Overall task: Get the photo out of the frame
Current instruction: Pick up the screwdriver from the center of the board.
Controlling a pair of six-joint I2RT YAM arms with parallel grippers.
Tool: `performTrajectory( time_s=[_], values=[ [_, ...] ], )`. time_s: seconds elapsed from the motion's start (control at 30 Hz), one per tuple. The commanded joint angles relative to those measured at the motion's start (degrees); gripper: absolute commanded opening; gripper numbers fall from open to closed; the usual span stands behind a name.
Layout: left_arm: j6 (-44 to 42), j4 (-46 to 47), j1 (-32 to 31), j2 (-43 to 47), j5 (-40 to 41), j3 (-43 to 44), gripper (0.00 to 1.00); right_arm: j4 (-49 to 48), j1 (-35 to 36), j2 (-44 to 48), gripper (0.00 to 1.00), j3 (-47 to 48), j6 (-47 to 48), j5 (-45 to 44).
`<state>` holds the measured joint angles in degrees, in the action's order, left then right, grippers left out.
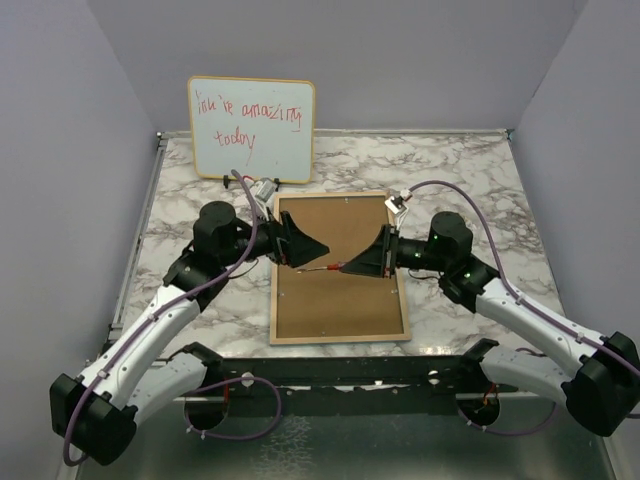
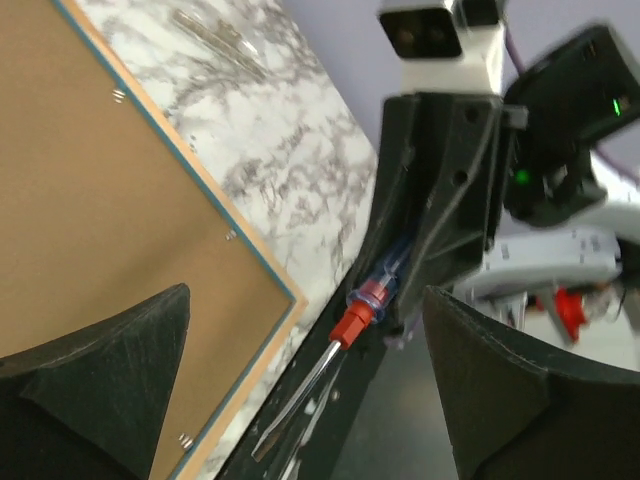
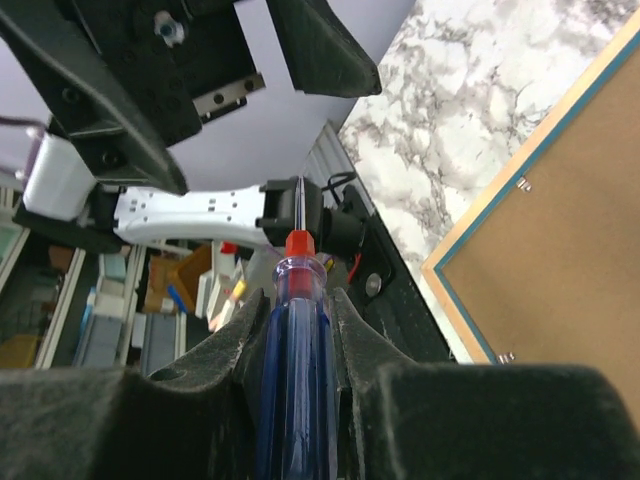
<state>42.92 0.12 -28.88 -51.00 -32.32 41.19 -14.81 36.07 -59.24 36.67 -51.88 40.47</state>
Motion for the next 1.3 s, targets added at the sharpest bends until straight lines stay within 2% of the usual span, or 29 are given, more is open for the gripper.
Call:
performTrajectory(
  time_s=[0.0, 0.2, 0.4, 0.6, 0.77, 1.17, 1.23, 1.27],
  values=[
    [-17.5, -13.6, 0.5, -3.0, -21.8, 6.0, 0.97, 4.8, 0.4, -0.1, 0.0, 3.0, 5.4, 8.7],
    [-22.1, -15.7, 0.5, -3.6, -31.4, 7.0, 0.94, -0.5, 0.5, 0.4, 0.0, 2.6, 3.5, 14.1],
    [-21.5, -15.8, -0.3, -3.0, -31.0, 6.5, 0.85, 0.9, 0.4, -1.7, 0.0, 4.0, 3.9, 13.9],
    [-20.4, -16.2, -0.9, -3.7, -29.5, 6.1, 0.72, -4.8, 0.4, -4.4, 0.0, 3.6, 1.1, 15.0],
    [-20.4, -16.1, -2.7, -4.7, -27.9, 5.8, 0.57, -6.0, 0.6, -5.5, 0.0, 4.2, 0.7, 15.4],
    [-20.8, -16.1, -3.1, -5.1, -24.7, 6.9, 0.01, -5.7, 0.7, -6.1, 0.01, 3.7, 0.2, 14.5],
    [-20.8, -16.1, -3.2, -5.3, -25.0, 7.1, 0.0, -6.1, 0.7, -5.7, 0.04, 3.3, -0.1, 14.3],
    [-21.0, -16.1, -3.2, -5.3, -25.3, 7.1, 0.0, -6.5, 0.7, -5.5, 0.11, 3.1, -0.3, 14.3]
  ],
)
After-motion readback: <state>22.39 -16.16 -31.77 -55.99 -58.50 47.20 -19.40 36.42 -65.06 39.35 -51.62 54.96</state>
